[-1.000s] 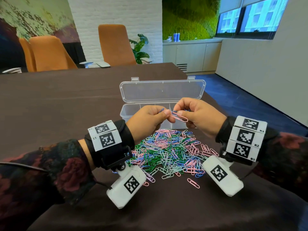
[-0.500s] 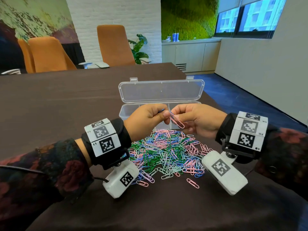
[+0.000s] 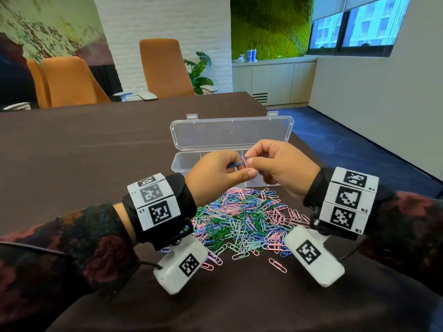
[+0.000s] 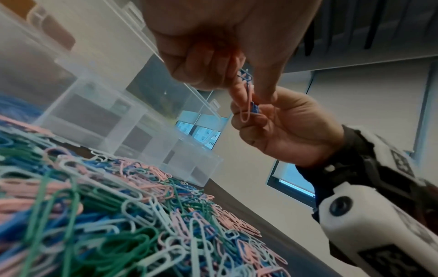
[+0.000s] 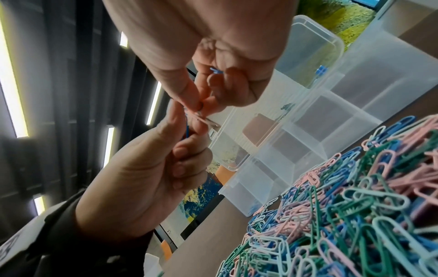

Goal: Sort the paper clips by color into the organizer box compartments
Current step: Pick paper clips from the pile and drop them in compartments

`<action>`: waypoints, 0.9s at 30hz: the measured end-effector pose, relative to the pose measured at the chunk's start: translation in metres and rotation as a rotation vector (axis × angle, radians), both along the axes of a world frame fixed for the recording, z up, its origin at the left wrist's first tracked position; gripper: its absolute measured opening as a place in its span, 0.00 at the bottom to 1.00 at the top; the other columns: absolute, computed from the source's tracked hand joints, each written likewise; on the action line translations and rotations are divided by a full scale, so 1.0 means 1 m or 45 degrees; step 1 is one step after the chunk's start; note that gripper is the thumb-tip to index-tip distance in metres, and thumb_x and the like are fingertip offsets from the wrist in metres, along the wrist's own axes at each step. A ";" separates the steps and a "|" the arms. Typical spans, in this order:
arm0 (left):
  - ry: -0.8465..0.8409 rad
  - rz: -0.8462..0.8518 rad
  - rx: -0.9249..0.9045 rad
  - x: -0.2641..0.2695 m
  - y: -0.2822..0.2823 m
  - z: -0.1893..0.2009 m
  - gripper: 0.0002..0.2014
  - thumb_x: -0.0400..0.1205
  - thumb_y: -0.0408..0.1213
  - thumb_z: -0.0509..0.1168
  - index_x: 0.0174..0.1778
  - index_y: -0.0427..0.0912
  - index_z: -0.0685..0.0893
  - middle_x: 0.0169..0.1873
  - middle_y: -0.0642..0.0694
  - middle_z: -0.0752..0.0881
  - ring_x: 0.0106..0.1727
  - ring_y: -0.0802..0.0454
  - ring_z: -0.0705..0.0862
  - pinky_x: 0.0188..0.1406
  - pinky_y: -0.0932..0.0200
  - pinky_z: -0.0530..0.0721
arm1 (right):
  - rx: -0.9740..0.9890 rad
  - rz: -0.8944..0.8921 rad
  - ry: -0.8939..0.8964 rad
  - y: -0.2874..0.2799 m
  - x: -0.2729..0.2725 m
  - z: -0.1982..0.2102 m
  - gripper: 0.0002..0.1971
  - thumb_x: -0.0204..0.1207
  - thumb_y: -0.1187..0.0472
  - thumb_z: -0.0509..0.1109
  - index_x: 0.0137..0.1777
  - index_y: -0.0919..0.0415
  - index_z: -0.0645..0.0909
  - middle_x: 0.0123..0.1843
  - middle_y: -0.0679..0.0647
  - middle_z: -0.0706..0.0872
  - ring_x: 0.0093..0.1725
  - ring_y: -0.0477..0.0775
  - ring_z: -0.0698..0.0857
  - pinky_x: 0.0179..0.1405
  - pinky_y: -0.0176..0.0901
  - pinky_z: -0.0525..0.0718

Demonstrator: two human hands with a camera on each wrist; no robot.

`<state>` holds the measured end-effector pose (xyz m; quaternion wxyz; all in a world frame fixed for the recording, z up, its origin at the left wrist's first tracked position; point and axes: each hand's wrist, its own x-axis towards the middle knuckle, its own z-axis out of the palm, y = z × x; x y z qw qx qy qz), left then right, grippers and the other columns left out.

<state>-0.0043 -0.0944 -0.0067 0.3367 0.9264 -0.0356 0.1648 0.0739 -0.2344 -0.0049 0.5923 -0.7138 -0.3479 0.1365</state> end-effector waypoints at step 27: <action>0.044 -0.075 0.052 0.003 0.005 0.012 0.10 0.80 0.44 0.62 0.36 0.44 0.81 0.27 0.50 0.78 0.26 0.58 0.69 0.30 0.61 0.68 | -0.127 0.039 -0.569 0.001 0.007 0.013 0.16 0.73 0.76 0.66 0.38 0.50 0.75 0.34 0.54 0.78 0.29 0.43 0.72 0.30 0.32 0.73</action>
